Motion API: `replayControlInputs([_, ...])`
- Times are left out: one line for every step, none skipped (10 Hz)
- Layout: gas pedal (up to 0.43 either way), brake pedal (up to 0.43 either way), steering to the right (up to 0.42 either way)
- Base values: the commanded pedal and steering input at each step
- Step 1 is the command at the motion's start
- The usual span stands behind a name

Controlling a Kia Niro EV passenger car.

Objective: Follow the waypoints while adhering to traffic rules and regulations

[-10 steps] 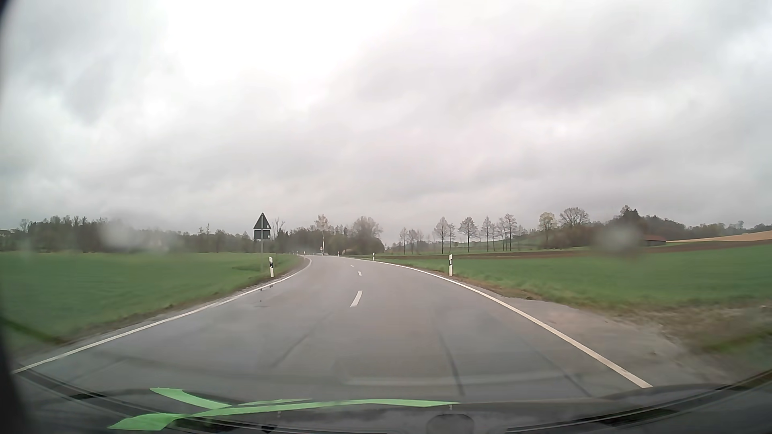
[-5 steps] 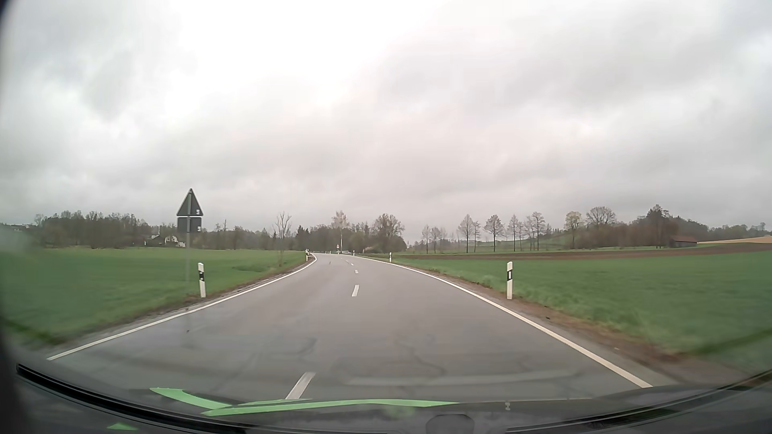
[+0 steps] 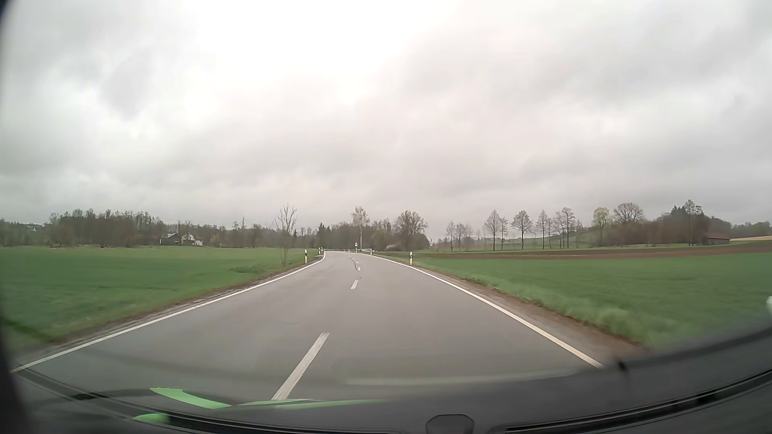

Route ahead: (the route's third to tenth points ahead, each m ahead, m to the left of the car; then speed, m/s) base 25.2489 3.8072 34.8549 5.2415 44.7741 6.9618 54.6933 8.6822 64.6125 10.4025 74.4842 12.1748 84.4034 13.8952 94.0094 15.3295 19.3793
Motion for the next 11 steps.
replayControlInputs([0.079,0.000,-0.023])
replayControlInputs([0.098,0.000,-0.023])
replayControlInputs([0.118,0.000,-0.023])
replayControlInputs([0.130,0.000,-0.023])
replayControlInputs([0.150,0.000,-0.023])
replayControlInputs([0.157,0.000,-0.023])
replayControlInputs([0.169,0.000,-0.023])
replayControlInputs([0.177,0.000,-0.022])
replayControlInputs([0.177,0.000,-0.020])
replayControlInputs([0.177,0.000,-0.018])
replayControlInputs([0.189,0.000,-0.017])
